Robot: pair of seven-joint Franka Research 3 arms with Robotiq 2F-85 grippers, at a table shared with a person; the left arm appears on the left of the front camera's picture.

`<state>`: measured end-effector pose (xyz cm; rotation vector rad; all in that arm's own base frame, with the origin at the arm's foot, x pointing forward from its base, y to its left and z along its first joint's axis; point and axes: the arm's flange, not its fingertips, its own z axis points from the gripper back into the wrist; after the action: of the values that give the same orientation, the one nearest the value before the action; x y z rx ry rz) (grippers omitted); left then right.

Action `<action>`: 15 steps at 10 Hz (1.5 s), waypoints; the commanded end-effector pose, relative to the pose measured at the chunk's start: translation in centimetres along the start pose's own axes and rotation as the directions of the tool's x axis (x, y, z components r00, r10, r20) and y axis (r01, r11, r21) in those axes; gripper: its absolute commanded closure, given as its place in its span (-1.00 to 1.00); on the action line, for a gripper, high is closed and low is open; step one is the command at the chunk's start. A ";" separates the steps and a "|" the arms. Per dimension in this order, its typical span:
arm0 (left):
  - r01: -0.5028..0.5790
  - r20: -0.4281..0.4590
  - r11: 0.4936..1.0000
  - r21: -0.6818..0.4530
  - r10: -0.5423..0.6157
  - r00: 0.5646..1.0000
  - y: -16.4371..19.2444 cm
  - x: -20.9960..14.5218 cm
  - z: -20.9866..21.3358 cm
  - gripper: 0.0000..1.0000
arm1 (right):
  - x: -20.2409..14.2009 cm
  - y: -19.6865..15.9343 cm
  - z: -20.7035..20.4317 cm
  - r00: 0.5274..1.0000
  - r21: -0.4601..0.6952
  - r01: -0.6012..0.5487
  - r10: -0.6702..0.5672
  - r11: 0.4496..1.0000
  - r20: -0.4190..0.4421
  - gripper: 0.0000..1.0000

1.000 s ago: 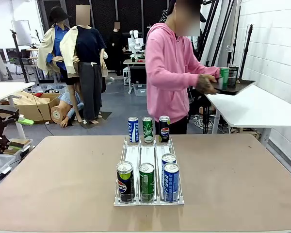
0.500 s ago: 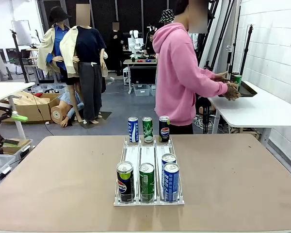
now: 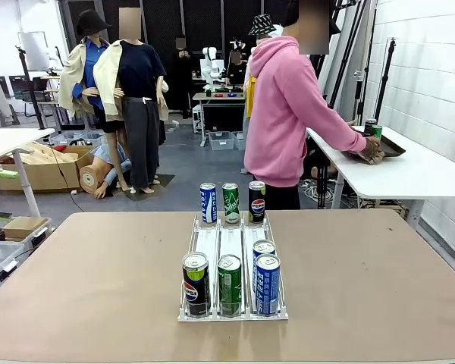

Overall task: Retrieve and hand over the desired beverage to the person.
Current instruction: Place the picked can on the Handle tray extended by the person.

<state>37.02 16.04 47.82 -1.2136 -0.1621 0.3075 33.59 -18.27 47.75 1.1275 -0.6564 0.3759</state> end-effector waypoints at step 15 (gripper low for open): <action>0.006 0.013 1.000 0.018 -0.006 1.000 0.0 -0.2 0.4 -1.00 | 0.0 0.0 0.0 1.000 0.011 -0.010 0.010 1.000 0.009 -1.00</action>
<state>36.95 16.24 47.79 -1.2044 -0.1651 0.3167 33.59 -18.27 47.75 1.1275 -0.6564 0.3760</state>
